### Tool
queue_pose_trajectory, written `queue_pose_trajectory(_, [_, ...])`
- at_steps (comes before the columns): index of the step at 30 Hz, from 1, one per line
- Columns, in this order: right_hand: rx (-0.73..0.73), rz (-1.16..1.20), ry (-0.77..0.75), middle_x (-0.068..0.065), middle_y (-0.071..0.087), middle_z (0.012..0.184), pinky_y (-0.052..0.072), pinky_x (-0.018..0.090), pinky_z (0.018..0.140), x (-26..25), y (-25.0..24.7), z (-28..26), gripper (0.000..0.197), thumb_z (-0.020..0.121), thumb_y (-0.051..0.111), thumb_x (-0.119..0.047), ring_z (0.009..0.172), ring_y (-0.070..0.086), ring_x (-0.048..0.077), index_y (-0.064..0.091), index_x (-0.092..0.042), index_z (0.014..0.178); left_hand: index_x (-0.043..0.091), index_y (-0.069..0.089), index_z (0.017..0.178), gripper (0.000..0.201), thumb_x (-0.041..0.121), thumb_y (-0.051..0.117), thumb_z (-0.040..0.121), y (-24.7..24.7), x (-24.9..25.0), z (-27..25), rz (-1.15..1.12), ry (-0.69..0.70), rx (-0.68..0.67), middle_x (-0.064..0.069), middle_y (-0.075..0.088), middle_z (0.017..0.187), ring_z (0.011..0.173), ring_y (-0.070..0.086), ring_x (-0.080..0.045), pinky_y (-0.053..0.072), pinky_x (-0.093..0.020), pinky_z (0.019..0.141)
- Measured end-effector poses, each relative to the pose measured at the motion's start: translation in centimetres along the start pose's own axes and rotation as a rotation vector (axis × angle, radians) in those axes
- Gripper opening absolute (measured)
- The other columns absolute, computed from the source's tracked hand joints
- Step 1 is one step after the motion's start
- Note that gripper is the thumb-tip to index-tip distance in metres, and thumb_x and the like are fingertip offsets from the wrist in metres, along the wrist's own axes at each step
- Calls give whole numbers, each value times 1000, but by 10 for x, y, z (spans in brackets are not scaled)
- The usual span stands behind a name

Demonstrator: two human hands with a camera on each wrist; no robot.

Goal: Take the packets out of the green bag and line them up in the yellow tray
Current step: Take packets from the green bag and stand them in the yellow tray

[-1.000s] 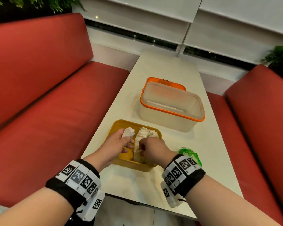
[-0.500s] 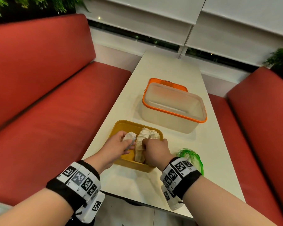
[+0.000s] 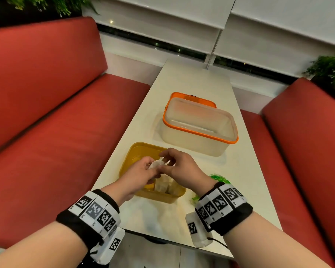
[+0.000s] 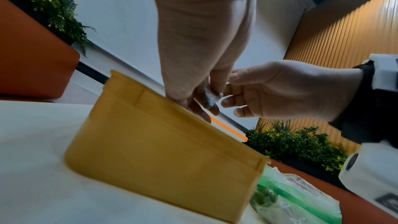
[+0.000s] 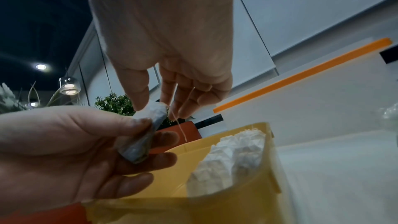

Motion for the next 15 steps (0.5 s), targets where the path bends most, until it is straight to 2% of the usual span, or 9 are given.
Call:
queue_pose_trajectory(3, [10,40,-35,-4,64,83,41,9,60,1,2,0,14,81,69,-17,65,53,-3,67,-14,94,17,53,89,7,14,58,92,3,0,1,19,24,-24,-1,65,80,77,61,-11,47,-27,70])
queue_pose_trajectory(5, [-8,67,-37,-1,64,77,42,10,59,3,3,-1,7,82,68,-14,59,53,-5,66,-10,87,16,54,87,10,10,61,89,3,-2,1,36,35,-25,-1,64,77,71,57,-12,43,-27,65])
queue_pose_trajectory(6, [-15,63,-38,2,64,76,44,16,62,3,2,-2,6,83,67,-13,61,54,-1,65,-8,85,16,54,86,12,9,63,87,3,-2,0,44,44,-16,-1,64,74,68,54,-13,41,-26,64])
queue_pose_trajectory(7, [-21,44,-38,5,64,77,47,25,65,4,1,-2,5,84,65,-13,67,57,9,64,-8,84,16,54,86,14,9,66,85,2,-2,-1,46,55,-2,-1,64,73,67,53,-12,40,-26,65])
queue_pose_trajectory(9, [-41,-44,-54,10,65,82,48,35,69,7,-1,-1,3,86,60,-13,76,57,23,61,-11,87,16,55,88,16,9,68,83,-1,-2,-2,20,83,52,-1,68,79,74,59,-12,43,-26,71])
queue_pose_trajectory(12, [-143,-280,-90,6,64,92,45,33,72,12,-1,0,9,91,53,-17,83,53,21,62,-15,93,19,57,87,15,6,64,84,-9,-3,0,4,97,168,-7,70,94,88,61,-14,45,-29,79])
queue_pose_trajectory(15, [-284,-426,-64,9,65,98,42,29,70,18,9,0,17,93,47,-16,85,53,22,63,-16,100,22,58,83,13,12,65,85,-14,-9,3,2,56,193,-17,68,101,93,62,-28,47,-35,78])
Point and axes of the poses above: each hand's wrist, its own z-axis towards the middle knuckle, its own y-axis out of the palm, x = y × z, the point moved 2 cm from there along z, towards the middle knuckle
